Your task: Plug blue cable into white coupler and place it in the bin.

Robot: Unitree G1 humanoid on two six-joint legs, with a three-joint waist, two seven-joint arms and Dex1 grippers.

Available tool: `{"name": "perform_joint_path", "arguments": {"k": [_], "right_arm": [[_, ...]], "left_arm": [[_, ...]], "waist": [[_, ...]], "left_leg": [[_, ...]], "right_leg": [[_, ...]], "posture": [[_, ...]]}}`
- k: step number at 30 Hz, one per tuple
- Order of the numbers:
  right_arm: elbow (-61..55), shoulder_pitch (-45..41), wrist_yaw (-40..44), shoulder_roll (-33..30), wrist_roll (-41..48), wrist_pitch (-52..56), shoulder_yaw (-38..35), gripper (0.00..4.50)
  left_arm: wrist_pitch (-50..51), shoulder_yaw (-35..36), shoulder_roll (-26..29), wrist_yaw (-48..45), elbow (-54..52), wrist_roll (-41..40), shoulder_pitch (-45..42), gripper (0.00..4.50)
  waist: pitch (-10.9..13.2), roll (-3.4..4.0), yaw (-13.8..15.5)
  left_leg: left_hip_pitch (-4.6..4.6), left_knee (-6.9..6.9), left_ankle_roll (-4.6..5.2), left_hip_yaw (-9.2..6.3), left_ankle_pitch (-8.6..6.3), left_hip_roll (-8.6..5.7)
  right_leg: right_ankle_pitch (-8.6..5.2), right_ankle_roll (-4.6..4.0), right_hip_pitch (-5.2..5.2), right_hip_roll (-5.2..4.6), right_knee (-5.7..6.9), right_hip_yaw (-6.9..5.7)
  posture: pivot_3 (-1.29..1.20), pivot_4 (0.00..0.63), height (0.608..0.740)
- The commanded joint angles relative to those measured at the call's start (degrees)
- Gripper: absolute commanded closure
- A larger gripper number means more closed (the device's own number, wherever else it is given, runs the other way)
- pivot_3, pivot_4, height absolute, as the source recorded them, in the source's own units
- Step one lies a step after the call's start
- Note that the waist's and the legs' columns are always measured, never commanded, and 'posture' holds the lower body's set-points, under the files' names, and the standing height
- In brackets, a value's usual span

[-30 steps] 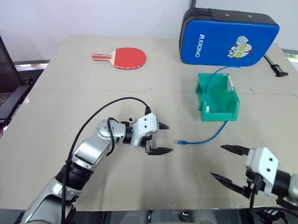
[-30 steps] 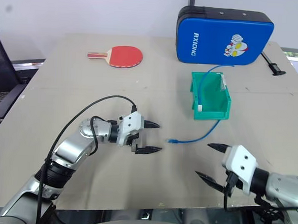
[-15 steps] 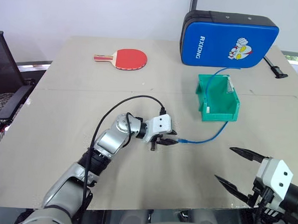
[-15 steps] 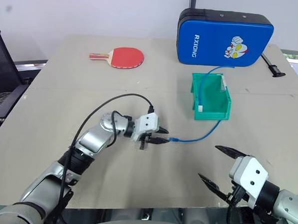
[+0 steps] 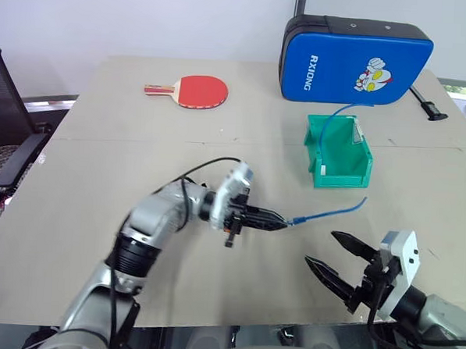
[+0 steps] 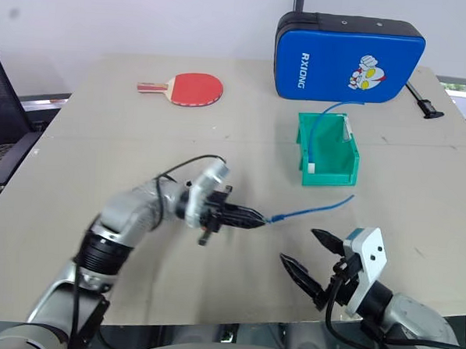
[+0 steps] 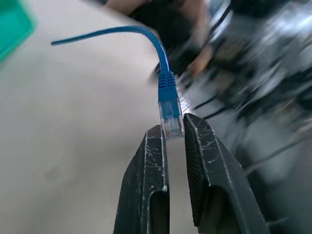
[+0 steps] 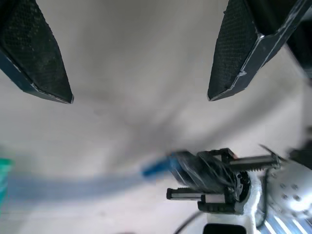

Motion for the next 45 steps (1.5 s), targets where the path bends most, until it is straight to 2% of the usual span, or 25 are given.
{"name": "perform_joint_path", "arguments": {"k": [1, 7, 16, 20, 23, 29, 30, 32, 36, 40, 45], "right_arm": [[-0.15, -3.43, -4.12, 0.82, 9.25, -0.27, -0.09, 1.63], [1.68, -8.69, -11.10, 0.21, 20.64, -0.71, 1.72, 1.63], [5.14, -13.13, -14.86, -2.67, 27.54, -2.28, 3.93, 1.63], [5.81, -13.72, -15.74, -3.02, 28.91, -3.05, 4.89, 2.92], [5.98, -13.65, -16.12, -3.64, 29.79, -3.36, 5.44, 4.34], [6.21, -13.37, -16.17, -5.39, 30.93, -4.35, 6.09, 4.44], [6.24, -13.36, -16.14, -5.59, 30.96, -4.51, 6.13, 4.50], [6.51, -13.67, -15.81, -6.03, 30.28, -5.04, 5.98, 4.50], [7.91, -14.19, -15.02, -6.47, 28.16, -6.24, 5.68, 4.50], [10.33, -15.32, -14.09, -6.17, 26.48, -7.10, 5.93, 4.50], [12.98, -17.09, -12.63, -6.07, 25.46, -6.80, 6.98, 4.50]], "left_arm": [[8.82, 3.28, -0.52, 2.93, -2.77, -7.67, -0.94, 4.50], [11.76, 4.28, -0.74, 6.32, -5.83, -10.25, -0.27, 4.50], [11.52, 3.13, -0.92, 9.05, -8.52, -10.29, 0.09, 4.50], [10.87, 2.73, -1.12, 8.95, -8.73, -9.98, 0.41, 4.50], [10.02, 2.30, -1.37, 9.23, -8.82, -9.29, 0.63, 4.50], [5.61, 1.39, -1.70, 10.26, -9.05, -6.12, 1.38, 4.50], [4.66, 1.38, -1.60, 10.62, -9.21, -5.34, 1.59, 3.76], [-0.62, 2.63, 0.77, 11.27, -10.49, -1.24, 4.66, 3.25], [-10.22, 6.32, 3.99, 13.90, -12.74, 5.06, 10.74, 1.19], [-21.98, 12.87, 7.62, 14.41, -10.30, 11.02, 17.29, 1.19], [-34.68, 16.46, 13.47, 10.33, 1.81, 18.00, 19.26, 1.19]], "waist": [[0.01, -0.02, -0.04], [0.01, -0.03, 0.09], [0.01, -0.03, 0.05], [0.01, -0.03, 0.05], [0.01, -0.03, 0.06], [0.01, -0.03, 0.07], [0.01, -0.03, 0.08], [0.01, -0.02, -0.08], [0.01, -0.02, -0.68], [0.01, -0.02, -0.80], [0.01, -0.02, -0.58]], "left_leg": [[-0.01, 0.00, 0.00, 0.00, 0.00, -0.01], [-0.07, -0.01, 0.00, -0.01, 0.00, -0.08], [-0.05, -0.01, 0.00, 0.03, 0.00, -0.11], [-0.06, -0.02, 0.00, 0.03, 0.00, -0.11], [-0.07, -0.02, 0.00, 0.03, 0.00, -0.11], [-0.07, -0.01, 0.00, 0.06, 0.00, -0.11], [-0.06, -0.01, 0.00, 0.06, 0.00, -0.12], [-0.07, -0.02, 0.00, 0.05, 0.00, -0.12], [-0.06, -0.07, 0.00, 0.06, 0.00, -0.08], [-0.08, -0.08, 0.00, 0.08, 0.00, -0.05], [-0.07, -0.08, 0.00, 0.13, 0.00, -0.06]], "right_leg": [[0.00, 0.00, 0.00, 0.00, -0.01, 0.00], [0.03, -0.04, -0.01, -0.04, -0.05, 0.03], [0.13, -0.21, -0.01, -0.02, -0.05, 0.08], [0.13, -0.22, -0.02, -0.01, -0.06, 0.07], [0.13, -0.22, -0.02, -0.01, -0.06, 0.08], [0.13, -0.21, -0.02, -0.02, -0.06, 0.11], [0.13, -0.22, -0.02, -0.02, -0.06, 0.11], [0.13, -0.22, -0.02, -0.02, -0.06, 0.11], [0.14, -0.24, -0.07, 0.00, -0.06, 0.15], [0.14, -0.24, -0.09, -0.04, -0.06, 0.14], [0.13, -0.22, -0.10, -0.04, -0.07, 0.12]], "posture": [[0.00, 0.150, 0.740], [0.00, 0.150, 0.740], [0.00, 0.150, 0.740], [0.00, 0.150, 0.740], [0.00, 0.150, 0.740], [0.00, 0.150, 0.740], [0.00, 0.150, 0.740], [0.00, 0.150, 0.740], [0.00, 0.150, 0.740], [0.00, 0.150, 0.740], [0.00, 0.150, 0.740]]}}
